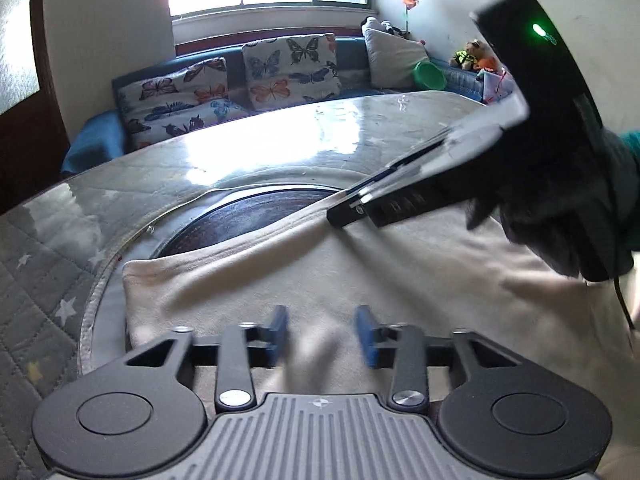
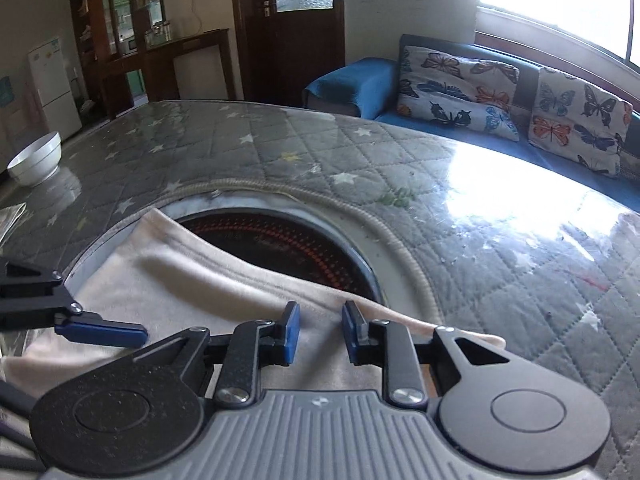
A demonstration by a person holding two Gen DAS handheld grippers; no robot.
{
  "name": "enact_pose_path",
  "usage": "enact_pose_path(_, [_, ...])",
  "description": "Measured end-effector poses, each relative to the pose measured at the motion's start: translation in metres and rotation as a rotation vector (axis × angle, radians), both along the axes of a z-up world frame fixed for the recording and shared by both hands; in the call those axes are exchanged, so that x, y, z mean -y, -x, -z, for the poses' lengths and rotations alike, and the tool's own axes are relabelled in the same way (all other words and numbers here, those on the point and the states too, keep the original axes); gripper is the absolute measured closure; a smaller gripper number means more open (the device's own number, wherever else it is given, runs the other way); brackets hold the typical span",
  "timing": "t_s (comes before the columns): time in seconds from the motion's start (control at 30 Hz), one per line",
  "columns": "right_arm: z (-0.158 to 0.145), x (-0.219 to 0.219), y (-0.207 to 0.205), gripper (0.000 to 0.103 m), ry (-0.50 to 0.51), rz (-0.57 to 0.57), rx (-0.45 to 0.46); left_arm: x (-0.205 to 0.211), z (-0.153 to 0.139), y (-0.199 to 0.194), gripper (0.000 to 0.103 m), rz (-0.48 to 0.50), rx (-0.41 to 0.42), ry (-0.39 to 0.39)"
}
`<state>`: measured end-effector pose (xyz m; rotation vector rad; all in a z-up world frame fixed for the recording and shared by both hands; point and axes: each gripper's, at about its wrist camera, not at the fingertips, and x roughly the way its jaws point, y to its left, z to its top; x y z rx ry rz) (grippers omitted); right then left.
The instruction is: Fold clothes
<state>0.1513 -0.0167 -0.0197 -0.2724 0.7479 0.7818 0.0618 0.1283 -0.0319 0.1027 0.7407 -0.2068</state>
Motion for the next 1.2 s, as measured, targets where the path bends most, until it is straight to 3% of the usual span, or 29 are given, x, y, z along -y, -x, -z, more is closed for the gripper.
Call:
enact_pose_path(0.1, [-0.004,-0.003,0.005,0.069,0.002,-0.027,0.01,-0.002,0.001,0.004,0.054,-0.001,0.0,0.016])
enact_pose_path(0.23, [0.004,-0.019,0.006,0.065,0.025,-0.05,0.027,-0.002,0.002,0.011,0.047,0.0,0.005,0.028])
enact_pose_path(0.37, [0.006,-0.022,0.001,0.045,0.035,-0.027,0.044,-0.003,0.002,0.019,0.038,0.008,-0.002,0.038])
enact_pose_path(0.57, [0.007,-0.021,-0.009,0.037,0.044,0.022,0.069,-0.011,0.002,0.032,0.032,-0.01,-0.007,0.023])
enact_pose_path(0.7, [0.0,-0.013,-0.006,0.036,0.051,0.025,0.077,-0.023,-0.002,0.042,0.032,-0.067,-0.002,0.037])
enact_pose_path(0.77, [-0.007,-0.005,0.003,0.031,0.054,0.001,0.086,-0.029,-0.005,0.048,0.032,-0.112,0.005,0.038])
enact_pose_path(0.97, [-0.018,0.022,0.048,0.026,0.098,-0.083,0.097,-0.043,-0.014,0.059,0.037,-0.283,0.035,0.042])
enact_pose_path(1.2, [-0.014,0.045,0.102,0.022,0.16,-0.18,0.109,-0.049,-0.007,0.083,0.039,-0.426,0.03,-0.044])
